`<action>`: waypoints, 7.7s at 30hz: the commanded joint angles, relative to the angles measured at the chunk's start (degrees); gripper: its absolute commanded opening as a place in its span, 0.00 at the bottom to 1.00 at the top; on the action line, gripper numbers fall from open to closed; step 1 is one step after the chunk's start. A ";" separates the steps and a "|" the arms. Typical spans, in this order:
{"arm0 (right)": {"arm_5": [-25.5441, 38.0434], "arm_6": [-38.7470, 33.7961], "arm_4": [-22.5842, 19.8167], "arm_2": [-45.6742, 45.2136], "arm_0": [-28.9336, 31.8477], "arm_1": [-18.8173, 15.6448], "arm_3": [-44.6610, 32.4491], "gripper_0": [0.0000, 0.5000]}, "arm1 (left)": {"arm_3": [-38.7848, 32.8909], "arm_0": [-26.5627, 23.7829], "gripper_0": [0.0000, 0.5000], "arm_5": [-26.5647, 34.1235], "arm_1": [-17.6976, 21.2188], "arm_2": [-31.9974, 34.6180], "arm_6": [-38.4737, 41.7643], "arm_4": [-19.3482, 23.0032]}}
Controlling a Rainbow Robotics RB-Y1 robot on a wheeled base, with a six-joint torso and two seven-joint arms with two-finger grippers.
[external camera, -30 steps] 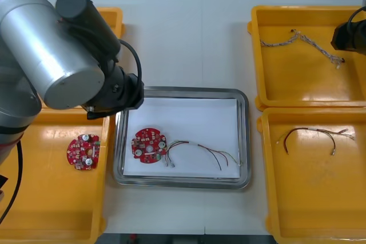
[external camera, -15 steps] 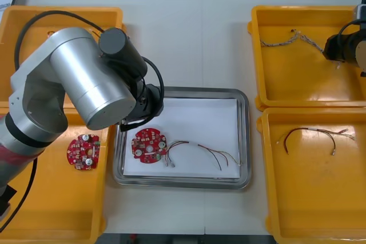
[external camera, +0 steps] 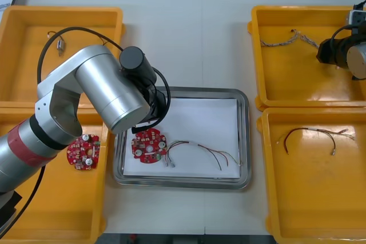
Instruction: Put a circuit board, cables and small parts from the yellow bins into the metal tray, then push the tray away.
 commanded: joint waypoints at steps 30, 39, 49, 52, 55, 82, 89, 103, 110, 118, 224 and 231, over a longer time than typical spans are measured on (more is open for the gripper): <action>-2.71 4.79 -5.71 5.20 -4.81 0.46 4.83 0.00 | 5.57 0.87 0.32 -5.68 -2.64 -3.05 -6.96 -4.61; 3.79 5.93 -6.85 2.12 -5.95 0.29 2.19 0.00 | 4.69 0.87 1.00 -5.41 -2.55 -2.35 -6.96 -4.70; 14.87 7.78 -7.03 -2.71 -5.95 0.37 -3.61 0.00 | -1.72 0.60 1.00 2.59 -2.55 2.75 -7.66 -1.45; 17.68 7.87 -8.08 -3.41 -5.95 0.29 -5.10 0.00 | -3.48 -0.36 1.00 6.37 -2.46 5.30 -8.28 1.98; 20.67 7.96 -9.49 -4.29 -5.95 0.37 -6.24 0.00 | -4.89 -1.42 1.00 9.97 -2.46 8.02 -8.89 5.32; 34.47 7.87 -15.64 -7.28 -4.90 0.29 -11.69 0.88 | 5.40 -11.44 1.00 18.46 1.05 29.21 -27.79 14.99; 35.78 8.48 -13.97 -7.37 -4.99 0.29 -11.69 1.00 | 14.80 -14.60 1.00 18.46 1.05 31.23 -37.99 10.94; 36.58 11.91 -14.50 -7.19 -11.23 2.04 -1.23 1.00 | 27.11 -15.04 1.00 13.57 1.93 42.13 -55.48 8.66; 33.76 13.14 -14.23 -7.19 -13.60 4.24 3.86 1.00 | 28.25 -15.04 1.00 12.52 3.07 44.41 -58.64 6.81; 31.13 13.76 -13.71 -6.67 -13.77 5.65 6.76 1.00 | 28.42 -15.04 1.00 8.74 3.07 44.94 -58.64 4.35; 61.27 46.36 -23.81 -7.11 -1.91 4.59 -56.43 0.00 | 58.66 -24.18 0.00 -32.04 -5.72 34.39 -49.68 -5.32; 56.70 46.89 -22.14 1.86 -4.55 6.53 -56.43 0.00 | 57.87 -24.09 0.00 -28.35 -5.63 36.68 -55.83 -6.11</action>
